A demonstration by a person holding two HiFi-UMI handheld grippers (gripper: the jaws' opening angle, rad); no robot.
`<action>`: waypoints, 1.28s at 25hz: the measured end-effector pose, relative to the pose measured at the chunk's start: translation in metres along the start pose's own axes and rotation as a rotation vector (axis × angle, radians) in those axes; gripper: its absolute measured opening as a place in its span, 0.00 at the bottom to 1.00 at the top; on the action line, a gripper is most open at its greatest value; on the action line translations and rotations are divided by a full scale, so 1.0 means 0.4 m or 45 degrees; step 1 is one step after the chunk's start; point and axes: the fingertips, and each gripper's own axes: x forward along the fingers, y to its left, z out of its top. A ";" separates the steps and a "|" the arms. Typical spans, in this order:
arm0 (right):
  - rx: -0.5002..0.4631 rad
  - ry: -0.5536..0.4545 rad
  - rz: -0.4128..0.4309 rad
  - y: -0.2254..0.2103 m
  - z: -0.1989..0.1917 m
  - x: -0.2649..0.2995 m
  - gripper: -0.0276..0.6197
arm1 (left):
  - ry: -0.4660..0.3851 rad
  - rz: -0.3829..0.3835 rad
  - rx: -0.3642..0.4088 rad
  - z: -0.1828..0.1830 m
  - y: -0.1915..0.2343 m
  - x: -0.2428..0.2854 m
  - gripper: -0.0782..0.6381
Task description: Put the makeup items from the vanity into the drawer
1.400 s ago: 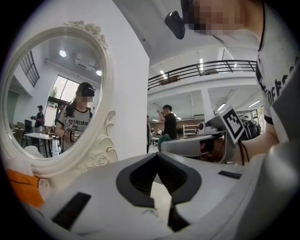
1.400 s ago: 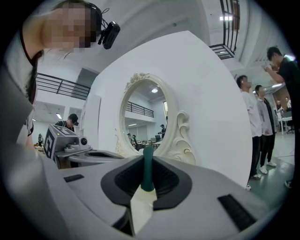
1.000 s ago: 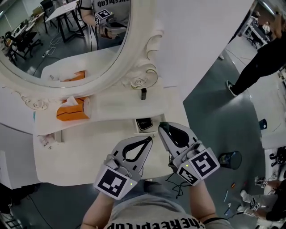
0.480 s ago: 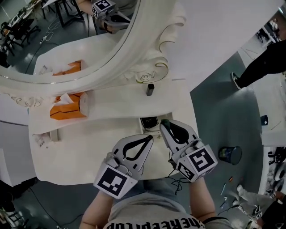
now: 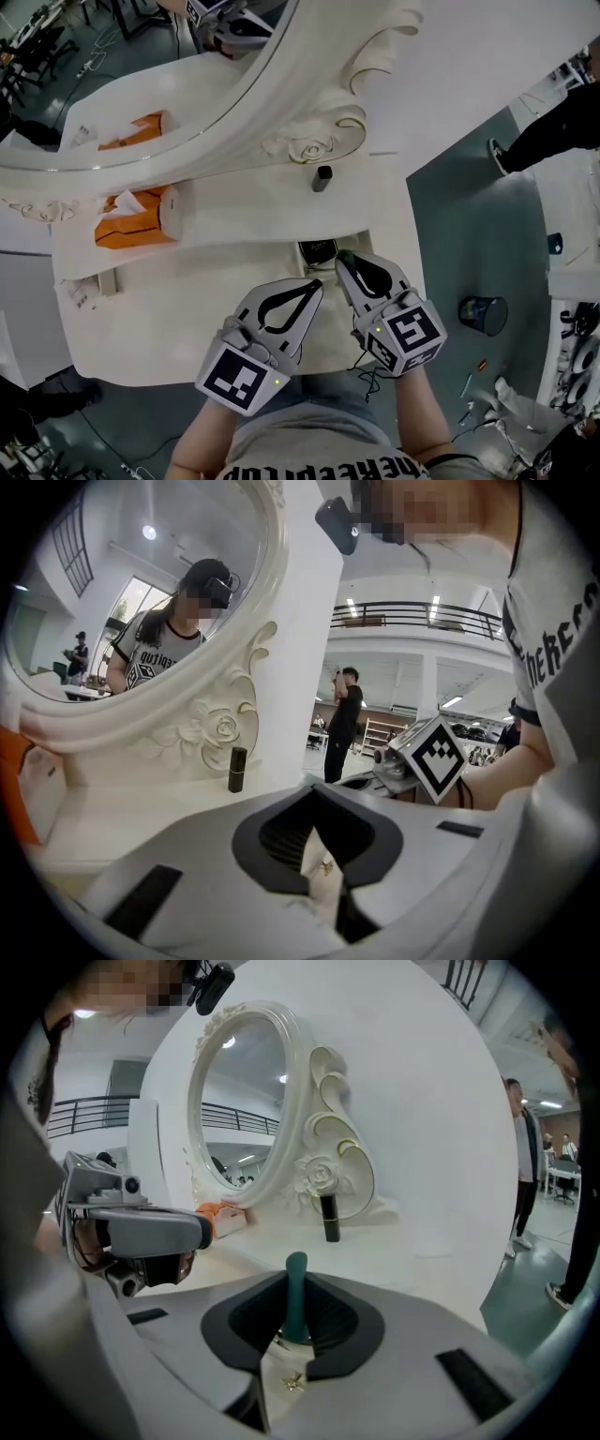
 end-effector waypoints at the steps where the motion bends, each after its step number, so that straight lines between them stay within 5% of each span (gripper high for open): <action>1: 0.002 0.009 -0.006 -0.002 -0.007 0.004 0.15 | 0.001 0.001 -0.002 -0.001 0.003 0.000 0.13; 32: -0.016 0.092 -0.100 -0.021 -0.041 0.040 0.35 | -0.010 0.016 -0.021 -0.003 0.027 -0.012 0.13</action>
